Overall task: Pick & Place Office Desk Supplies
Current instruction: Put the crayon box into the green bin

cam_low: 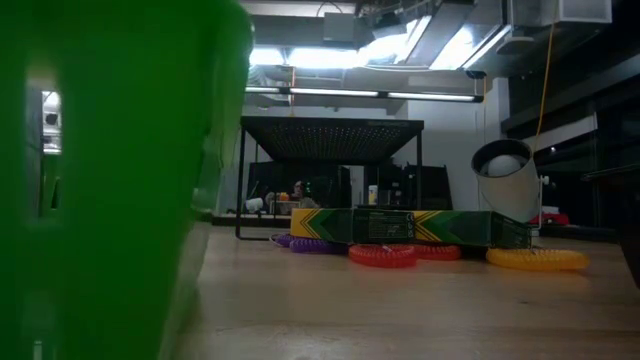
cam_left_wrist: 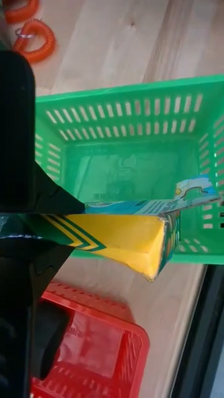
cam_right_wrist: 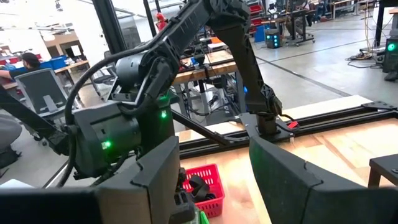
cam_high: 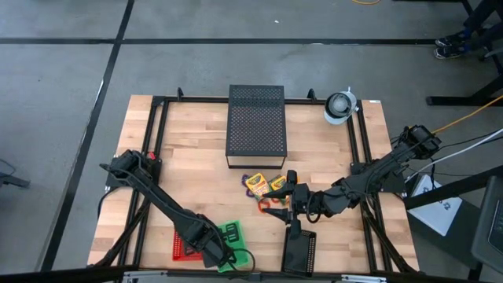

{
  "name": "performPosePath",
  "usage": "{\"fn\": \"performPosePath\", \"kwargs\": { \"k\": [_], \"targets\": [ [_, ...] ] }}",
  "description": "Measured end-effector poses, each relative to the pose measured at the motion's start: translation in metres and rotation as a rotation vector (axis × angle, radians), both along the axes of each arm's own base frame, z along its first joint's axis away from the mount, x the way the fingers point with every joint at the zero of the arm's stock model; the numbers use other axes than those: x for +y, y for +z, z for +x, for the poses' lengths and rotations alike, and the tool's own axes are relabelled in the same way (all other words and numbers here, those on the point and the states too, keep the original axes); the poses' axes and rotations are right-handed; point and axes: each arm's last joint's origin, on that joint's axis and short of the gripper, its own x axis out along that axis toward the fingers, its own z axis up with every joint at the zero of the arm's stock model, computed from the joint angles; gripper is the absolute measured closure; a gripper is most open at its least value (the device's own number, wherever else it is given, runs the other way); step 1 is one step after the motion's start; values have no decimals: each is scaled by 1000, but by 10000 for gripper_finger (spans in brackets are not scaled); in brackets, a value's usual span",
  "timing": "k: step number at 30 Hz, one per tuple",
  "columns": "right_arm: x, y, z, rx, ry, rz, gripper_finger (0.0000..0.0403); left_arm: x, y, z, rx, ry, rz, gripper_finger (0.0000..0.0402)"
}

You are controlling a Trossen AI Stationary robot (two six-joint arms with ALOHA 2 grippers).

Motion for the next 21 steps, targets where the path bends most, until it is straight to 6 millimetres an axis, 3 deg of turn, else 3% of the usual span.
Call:
{"fn": "performPosePath", "kwargs": {
  "k": [13, 21],
  "targets": [
    [0, 0, 0, 1, 0, 0, 207, 0, -17, 6, 66, 4, -10, 378],
    [0, 0, 0, 1, 3, -1, 207, 0, -17, 6, 63, 38, -2, 332]
  ]
}}
